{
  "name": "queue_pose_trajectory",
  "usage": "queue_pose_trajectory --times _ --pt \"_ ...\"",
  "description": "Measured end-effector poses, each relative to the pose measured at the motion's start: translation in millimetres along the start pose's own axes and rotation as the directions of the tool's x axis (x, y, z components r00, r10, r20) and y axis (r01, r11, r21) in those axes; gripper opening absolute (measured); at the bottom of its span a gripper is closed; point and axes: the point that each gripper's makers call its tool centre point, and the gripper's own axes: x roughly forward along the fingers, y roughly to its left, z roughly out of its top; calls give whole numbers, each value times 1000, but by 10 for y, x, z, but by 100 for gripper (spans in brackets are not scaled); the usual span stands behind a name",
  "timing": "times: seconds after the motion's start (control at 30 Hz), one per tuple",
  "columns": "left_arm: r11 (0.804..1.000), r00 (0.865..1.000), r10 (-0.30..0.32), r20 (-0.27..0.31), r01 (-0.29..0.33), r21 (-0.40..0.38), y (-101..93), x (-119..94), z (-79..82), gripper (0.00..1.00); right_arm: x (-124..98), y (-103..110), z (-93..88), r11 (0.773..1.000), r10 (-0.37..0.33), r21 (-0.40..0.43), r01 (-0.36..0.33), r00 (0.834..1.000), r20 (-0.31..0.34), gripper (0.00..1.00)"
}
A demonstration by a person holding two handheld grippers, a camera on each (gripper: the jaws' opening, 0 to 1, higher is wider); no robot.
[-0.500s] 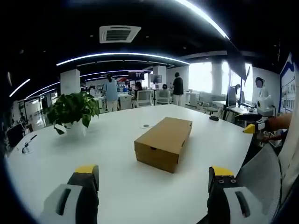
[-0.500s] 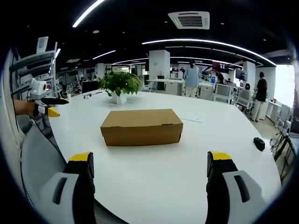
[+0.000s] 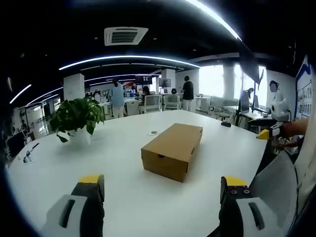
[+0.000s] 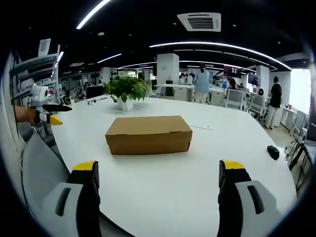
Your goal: Operate the shoe box by opening the lid, removing the specified soft item, and placing it in the target area until the item is outside and the box remains undamaged.
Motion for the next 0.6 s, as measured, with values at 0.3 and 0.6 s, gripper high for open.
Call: queue_pose_trajectory --times 0.3,0.6 --pt "1000 1000 -3 -2 3 4 -9 16 15 100 3 1 -12 1000 2 -3 -2 1000 -4 96" --pt "1000 1000 -5 -3 5 9 -50 58 29 100 -2 -26 -10 1000 2 -8 -2 1000 -5 96"
